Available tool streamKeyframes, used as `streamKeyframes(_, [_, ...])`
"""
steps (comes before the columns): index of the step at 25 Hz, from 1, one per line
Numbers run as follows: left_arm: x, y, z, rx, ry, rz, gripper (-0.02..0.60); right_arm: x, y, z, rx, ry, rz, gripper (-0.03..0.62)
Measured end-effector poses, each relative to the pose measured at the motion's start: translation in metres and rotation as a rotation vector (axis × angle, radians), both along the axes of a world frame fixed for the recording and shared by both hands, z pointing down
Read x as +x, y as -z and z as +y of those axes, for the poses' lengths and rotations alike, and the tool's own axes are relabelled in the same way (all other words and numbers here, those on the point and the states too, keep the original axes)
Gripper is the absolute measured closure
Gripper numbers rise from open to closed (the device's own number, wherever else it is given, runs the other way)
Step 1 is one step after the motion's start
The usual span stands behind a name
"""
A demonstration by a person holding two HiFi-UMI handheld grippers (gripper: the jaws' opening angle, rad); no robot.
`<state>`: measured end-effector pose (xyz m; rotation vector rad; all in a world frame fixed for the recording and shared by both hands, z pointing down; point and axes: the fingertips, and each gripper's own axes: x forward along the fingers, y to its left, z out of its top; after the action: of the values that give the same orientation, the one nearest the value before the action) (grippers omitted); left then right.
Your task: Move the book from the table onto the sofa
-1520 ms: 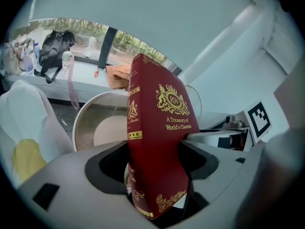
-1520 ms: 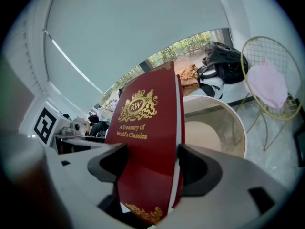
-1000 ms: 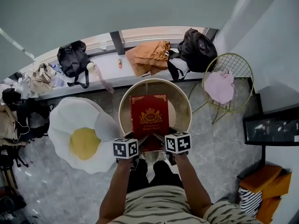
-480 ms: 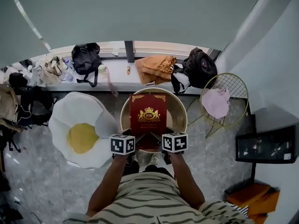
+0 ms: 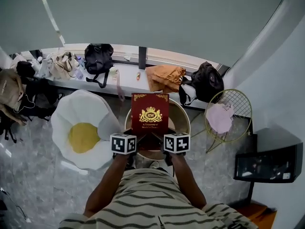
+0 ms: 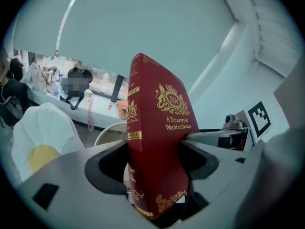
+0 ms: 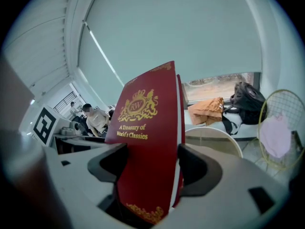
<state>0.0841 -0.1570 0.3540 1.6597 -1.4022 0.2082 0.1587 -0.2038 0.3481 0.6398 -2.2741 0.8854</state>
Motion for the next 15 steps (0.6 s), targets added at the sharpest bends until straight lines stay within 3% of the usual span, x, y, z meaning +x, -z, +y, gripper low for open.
streamKeyframes(7, [-0.029,0.014,0.010,0.026,0.117,-0.026,0.247,-0.035,0.014,0.002,0.028,0.110,-0.028,0.240])
streamKeyframes(15, [-0.072,0.019,0.056,0.024,0.319,-0.039,0.247,-0.089,0.018,0.034,0.031,0.302,-0.043,0.240])
